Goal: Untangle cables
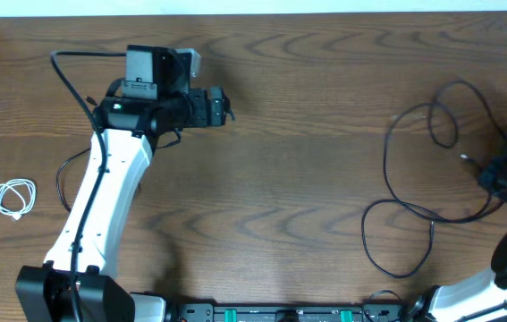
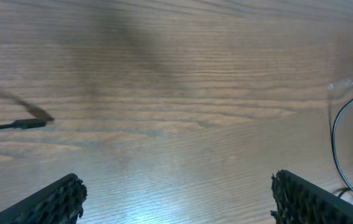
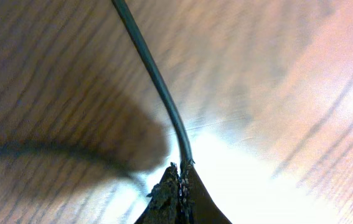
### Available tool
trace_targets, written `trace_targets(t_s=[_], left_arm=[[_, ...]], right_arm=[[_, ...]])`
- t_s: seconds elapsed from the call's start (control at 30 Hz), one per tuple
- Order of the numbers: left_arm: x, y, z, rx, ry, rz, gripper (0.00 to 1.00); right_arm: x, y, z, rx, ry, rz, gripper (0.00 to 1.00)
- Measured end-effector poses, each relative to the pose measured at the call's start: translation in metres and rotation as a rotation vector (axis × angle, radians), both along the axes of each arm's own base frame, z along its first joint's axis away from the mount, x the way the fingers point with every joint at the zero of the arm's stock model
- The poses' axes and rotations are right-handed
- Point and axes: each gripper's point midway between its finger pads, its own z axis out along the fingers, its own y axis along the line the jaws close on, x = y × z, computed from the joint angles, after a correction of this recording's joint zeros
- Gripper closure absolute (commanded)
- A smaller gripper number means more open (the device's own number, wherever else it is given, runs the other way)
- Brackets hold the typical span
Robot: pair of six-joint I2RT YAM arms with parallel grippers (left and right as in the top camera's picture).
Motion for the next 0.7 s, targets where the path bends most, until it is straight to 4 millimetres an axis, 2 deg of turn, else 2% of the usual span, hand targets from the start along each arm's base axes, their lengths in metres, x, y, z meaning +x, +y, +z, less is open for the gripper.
trace_targets(t_s=[0.07,0.2,0.33,0.43,0.57,0.7], left_arm=[[-0.002,-0.008,0.0,0.004,-0.002,-0.02,0.04],[-0.006,-0.022,0.0,0.003,-0.004,-0.056,0.04],[-0.009,-0.033,0.0,0.003,-0.005,-0.085,0.04],[-0.01,-0.036,0.0,0.003,-0.005,-0.091,0.04],[-0.01,-0.036,0.0,0.003,-0.005,-0.091,0.04],[-0.01,-0.036,0.0,0.003,-0.004,-0.091,0.04]], right_arm=[[0.001,-0.004,0.013,0.024,-0.073,-0.024,0.99],[0.013,0.005,0.057,0.088,-0.268,-0.001,0.99],[0.022,0.048,0.11,0.2,-0.449,0.12,0.99],[0.021,0.084,0.139,0.277,-0.528,0.226,0.99],[0.013,0.132,0.153,0.382,-0.535,0.349,0.99],[0.0,0.171,0.144,0.485,-0.448,0.437,0.99]])
